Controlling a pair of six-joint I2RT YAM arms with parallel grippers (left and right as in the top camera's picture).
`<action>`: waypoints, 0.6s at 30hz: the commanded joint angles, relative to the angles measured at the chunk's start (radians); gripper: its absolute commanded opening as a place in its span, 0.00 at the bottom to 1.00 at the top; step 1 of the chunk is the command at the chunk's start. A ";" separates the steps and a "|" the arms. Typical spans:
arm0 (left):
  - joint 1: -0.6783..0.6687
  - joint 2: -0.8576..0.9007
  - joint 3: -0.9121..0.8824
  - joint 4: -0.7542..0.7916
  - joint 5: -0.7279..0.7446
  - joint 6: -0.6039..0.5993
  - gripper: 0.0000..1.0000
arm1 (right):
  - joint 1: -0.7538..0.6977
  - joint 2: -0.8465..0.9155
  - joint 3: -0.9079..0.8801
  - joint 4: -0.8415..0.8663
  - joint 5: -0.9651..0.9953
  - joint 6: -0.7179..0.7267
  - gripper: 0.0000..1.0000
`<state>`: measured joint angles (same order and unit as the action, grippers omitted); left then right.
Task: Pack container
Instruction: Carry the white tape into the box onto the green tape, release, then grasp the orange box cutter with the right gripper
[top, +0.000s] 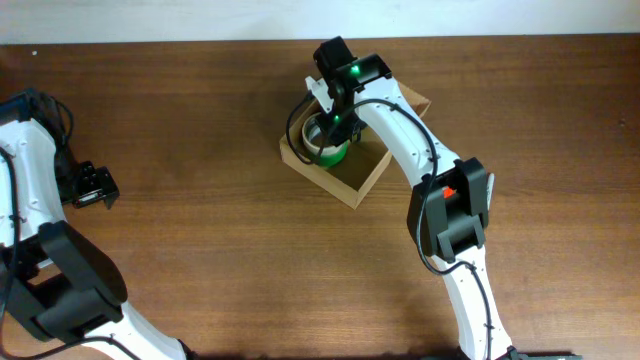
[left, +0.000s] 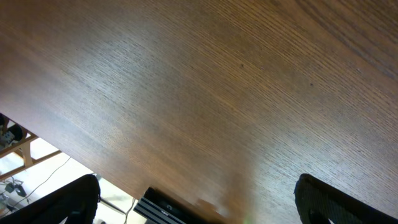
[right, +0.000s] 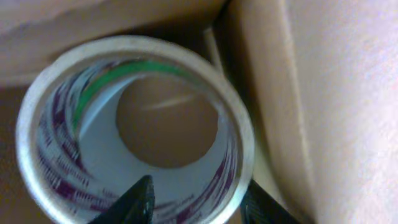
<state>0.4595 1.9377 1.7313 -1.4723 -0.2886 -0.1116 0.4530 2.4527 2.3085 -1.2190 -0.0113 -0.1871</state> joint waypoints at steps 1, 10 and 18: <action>0.003 -0.006 -0.003 0.000 -0.003 0.016 1.00 | 0.038 -0.138 0.090 -0.048 0.048 0.001 0.48; 0.003 -0.006 -0.003 0.000 -0.004 0.016 1.00 | 0.143 -0.620 0.192 -0.132 0.318 0.026 0.55; 0.003 -0.006 -0.003 0.000 -0.004 0.016 1.00 | -0.316 -0.887 0.092 -0.349 0.391 0.435 0.56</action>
<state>0.4595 1.9377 1.7313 -1.4723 -0.2882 -0.1112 0.3119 1.4857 2.4973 -1.4605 0.4034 0.0189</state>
